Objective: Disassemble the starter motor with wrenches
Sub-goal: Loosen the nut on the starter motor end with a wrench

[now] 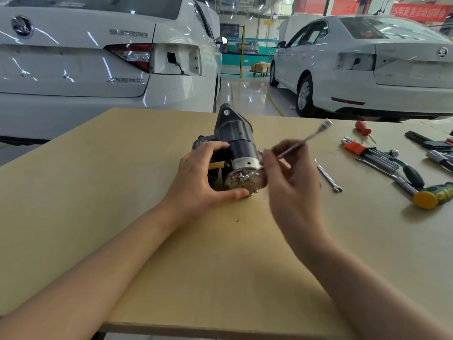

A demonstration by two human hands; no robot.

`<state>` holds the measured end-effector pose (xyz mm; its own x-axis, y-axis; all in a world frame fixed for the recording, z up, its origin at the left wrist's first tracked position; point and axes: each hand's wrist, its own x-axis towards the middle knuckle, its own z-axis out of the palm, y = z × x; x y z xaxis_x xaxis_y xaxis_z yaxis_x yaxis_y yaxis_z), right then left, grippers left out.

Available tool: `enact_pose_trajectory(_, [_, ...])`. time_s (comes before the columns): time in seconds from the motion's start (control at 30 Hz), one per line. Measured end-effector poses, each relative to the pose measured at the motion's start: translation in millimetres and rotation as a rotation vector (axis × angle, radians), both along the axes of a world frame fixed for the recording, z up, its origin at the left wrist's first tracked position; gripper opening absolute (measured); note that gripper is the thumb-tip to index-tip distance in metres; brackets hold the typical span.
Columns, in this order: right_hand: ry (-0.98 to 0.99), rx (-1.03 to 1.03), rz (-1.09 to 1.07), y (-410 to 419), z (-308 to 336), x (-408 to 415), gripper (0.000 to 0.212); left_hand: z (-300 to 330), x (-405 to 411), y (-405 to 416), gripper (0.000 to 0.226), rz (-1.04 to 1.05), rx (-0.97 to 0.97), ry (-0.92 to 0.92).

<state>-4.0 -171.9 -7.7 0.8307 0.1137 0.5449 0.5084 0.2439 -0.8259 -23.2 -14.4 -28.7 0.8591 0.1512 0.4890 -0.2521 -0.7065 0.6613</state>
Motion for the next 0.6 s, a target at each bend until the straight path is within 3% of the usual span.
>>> enact_pose_trajectory(0.1, [0.512, 0.210, 0.116, -6.0, -3.2, 14.1, 0.012, 0.9, -0.6, -0.3, 0.094, -0.008, 0.000, -0.002])
enact_pose_trajectory(0.17, [0.698, 0.304, 0.191, -5.1, -7.6, 18.4, 0.011, 1.5, -0.9, -0.5, 0.093, -0.007, 0.000, -0.011])
enact_pose_trajectory(0.6, [0.803, 0.439, 0.284, -1.5, -6.3, 10.9, 0.016, 1.1, 0.2, -1.3, 0.088, -0.015, 0.004, -0.054])
